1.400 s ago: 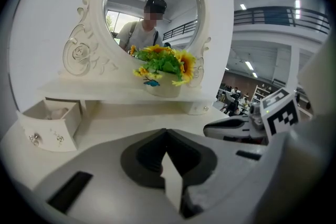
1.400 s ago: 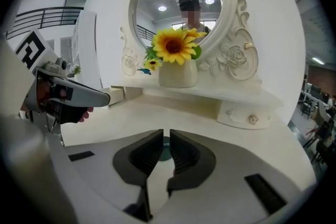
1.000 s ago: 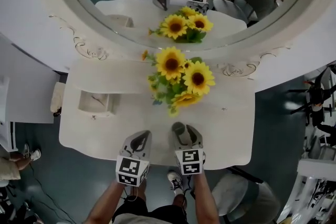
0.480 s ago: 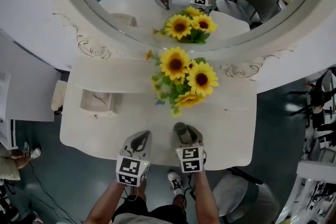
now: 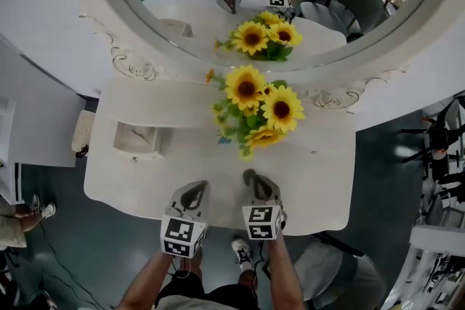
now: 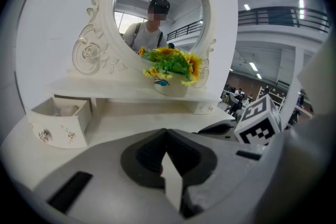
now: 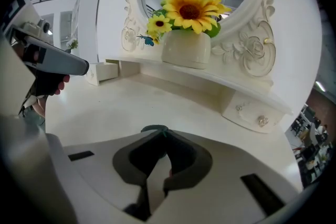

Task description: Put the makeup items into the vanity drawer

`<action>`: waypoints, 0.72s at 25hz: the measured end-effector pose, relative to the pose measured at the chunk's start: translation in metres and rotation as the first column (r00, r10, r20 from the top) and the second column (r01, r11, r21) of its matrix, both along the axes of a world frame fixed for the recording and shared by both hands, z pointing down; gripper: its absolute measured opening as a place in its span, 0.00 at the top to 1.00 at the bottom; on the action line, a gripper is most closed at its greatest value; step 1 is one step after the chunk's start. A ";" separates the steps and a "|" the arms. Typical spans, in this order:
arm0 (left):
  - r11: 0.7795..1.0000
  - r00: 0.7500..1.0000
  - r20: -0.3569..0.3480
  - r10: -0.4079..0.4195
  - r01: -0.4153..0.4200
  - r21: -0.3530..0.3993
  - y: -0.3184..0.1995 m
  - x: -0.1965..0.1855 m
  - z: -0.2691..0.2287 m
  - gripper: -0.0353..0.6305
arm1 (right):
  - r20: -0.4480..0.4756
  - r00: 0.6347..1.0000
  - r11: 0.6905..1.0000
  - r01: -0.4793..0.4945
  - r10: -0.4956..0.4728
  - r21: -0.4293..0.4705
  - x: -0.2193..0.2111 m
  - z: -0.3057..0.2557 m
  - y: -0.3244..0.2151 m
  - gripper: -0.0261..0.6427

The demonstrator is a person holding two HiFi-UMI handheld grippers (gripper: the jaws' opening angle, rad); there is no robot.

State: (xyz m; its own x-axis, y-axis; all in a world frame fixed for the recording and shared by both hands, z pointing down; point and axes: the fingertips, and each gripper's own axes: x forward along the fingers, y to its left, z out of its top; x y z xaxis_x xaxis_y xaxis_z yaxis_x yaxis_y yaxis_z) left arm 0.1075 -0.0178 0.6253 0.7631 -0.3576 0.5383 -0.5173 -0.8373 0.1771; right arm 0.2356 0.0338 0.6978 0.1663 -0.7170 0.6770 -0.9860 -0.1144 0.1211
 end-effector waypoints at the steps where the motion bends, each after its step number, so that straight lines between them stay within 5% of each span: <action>1: 1.000 1.000 0.000 -0.002 0.002 0.000 0.000 -0.001 0.000 0.95 | 0.002 1.000 1.000 0.001 -0.002 0.003 0.000 -0.002 0.000 0.91; 18: 0.987 0.989 -0.070 -0.131 0.136 0.084 -0.023 -0.048 -0.070 0.95 | -0.024 0.992 0.974 0.123 -0.121 0.187 -0.049 -0.112 -0.032 0.91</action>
State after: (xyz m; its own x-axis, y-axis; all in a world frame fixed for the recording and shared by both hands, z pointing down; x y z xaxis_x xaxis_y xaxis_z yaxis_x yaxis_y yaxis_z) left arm 0.0596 -0.0403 0.5556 0.7373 -0.5025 0.4514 -0.6154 -0.7752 0.1422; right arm 0.1862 0.0015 0.5857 0.0768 -0.8467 0.5264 -0.9926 -0.0149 0.1208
